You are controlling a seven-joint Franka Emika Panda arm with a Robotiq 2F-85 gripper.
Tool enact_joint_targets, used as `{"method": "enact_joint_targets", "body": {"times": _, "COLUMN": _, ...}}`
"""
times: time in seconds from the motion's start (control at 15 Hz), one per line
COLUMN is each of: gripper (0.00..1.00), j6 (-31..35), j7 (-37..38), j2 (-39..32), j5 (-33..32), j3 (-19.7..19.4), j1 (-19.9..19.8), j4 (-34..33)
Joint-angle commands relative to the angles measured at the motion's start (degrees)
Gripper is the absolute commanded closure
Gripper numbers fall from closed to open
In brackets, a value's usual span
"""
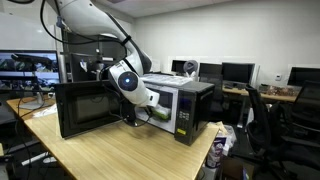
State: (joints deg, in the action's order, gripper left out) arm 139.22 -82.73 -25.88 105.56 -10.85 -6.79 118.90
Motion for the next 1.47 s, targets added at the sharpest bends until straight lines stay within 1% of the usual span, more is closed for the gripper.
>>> {"method": "enact_joint_targets", "body": {"times": 0.0, "gripper": 0.0, "j6": 1.8, "j7": -1.3, "j2": -2.2, "j5": 0.2, "j3": 0.4, "j1": 1.8, "j4": -1.1}}
{"method": "enact_joint_targets", "body": {"times": 0.2, "gripper": 0.0, "j6": 4.7, "j7": -3.5, "j2": -2.5, "j5": 1.5, "j3": -0.2, "j1": 2.3, "j4": -3.8}}
{"method": "enact_joint_targets", "body": {"times": 0.53, "gripper": 0.0, "j6": 9.6, "j7": -5.9, "j2": -2.4, "j5": 4.9, "j3": 0.3, "j1": 3.4, "j4": -4.6}}
{"method": "enact_joint_targets", "body": {"times": 0.6, "gripper": 0.0, "j6": 10.0, "j7": -5.6, "j2": -2.5, "j5": 4.5, "j3": 0.3, "j1": 3.6, "j4": -4.5}}
{"method": "enact_joint_targets", "body": {"times": 0.67, "gripper": 0.0, "j6": 8.1, "j7": -3.2, "j2": -2.3, "j5": 2.5, "j3": 0.2, "j1": 2.8, "j4": -4.5}}
{"method": "enact_joint_targets", "body": {"times": 1.0, "gripper": 0.01, "j6": 9.7, "j7": -2.6, "j2": -2.9, "j5": 3.5, "j3": 0.4, "j1": 3.4, "j4": -5.3}}
{"method": "enact_joint_targets", "body": {"times": 1.07, "gripper": 0.26, "j6": 9.9, "j7": -2.7, "j2": -2.9, "j5": 3.7, "j3": 0.4, "j1": 3.5, "j4": -5.4}}
{"method": "enact_joint_targets", "body": {"times": 1.13, "gripper": 0.26, "j6": 10.0, "j7": -2.7, "j2": -2.9, "j5": 3.7, "j3": 0.4, "j1": 3.5, "j4": -5.4}}
{"method": "enact_joint_targets", "body": {"times": 1.2, "gripper": 0.28, "j6": 10.1, "j7": -2.7, "j2": -3.0, "j5": 3.8, "j3": 0.5, "j1": 3.6, "j4": -5.4}}
{"method": "enact_joint_targets", "body": {"times": 1.4, "gripper": 0.5, "j6": 10.5, "j7": -2.7, "j2": -3.1, "j5": 3.8, "j3": 0.5, "j1": 3.8, "j4": -5.4}}
